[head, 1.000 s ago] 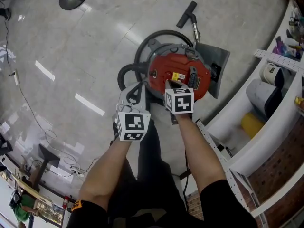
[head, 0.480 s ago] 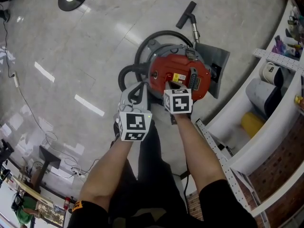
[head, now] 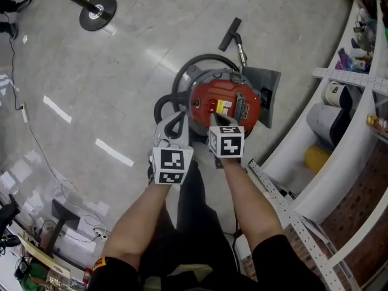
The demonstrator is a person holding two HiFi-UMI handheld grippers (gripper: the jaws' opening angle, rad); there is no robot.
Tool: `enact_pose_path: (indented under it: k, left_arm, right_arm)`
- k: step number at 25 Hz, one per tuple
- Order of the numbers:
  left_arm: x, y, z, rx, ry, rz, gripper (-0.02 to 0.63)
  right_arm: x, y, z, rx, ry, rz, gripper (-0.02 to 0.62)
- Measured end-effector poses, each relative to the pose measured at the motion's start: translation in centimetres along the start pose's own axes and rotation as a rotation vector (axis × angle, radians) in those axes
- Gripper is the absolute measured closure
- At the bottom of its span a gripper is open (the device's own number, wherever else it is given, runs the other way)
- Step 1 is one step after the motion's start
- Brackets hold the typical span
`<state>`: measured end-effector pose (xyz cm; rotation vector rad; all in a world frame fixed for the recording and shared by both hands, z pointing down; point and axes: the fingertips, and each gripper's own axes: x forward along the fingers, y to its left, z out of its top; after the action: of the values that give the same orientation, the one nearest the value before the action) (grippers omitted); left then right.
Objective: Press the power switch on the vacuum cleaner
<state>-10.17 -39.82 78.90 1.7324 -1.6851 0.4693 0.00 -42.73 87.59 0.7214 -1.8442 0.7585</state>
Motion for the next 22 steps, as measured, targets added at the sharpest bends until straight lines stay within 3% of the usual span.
enact_pose_path:
  k: [7,15,22]
  left_arm:
    - [-6.0,-0.9,2.0,0.038,-0.062,-0.023,0.591]
    - [-15.0,-2.5,3.3,0.051,-0.153,-0.07,0.589]
    - [-23.1,-4.6,4.0,0.058,-0.22,-0.116,0.589]
  right_arm:
    - [-7.9,4.4,0.9,0.017,-0.167,0.059,0.603]
    - [-18.0,9.9,1.4,-0.043,-0.354,0.035,0.603]
    - [-27.4,13.9,0.7,0.004,-0.532,-0.002,0.603]
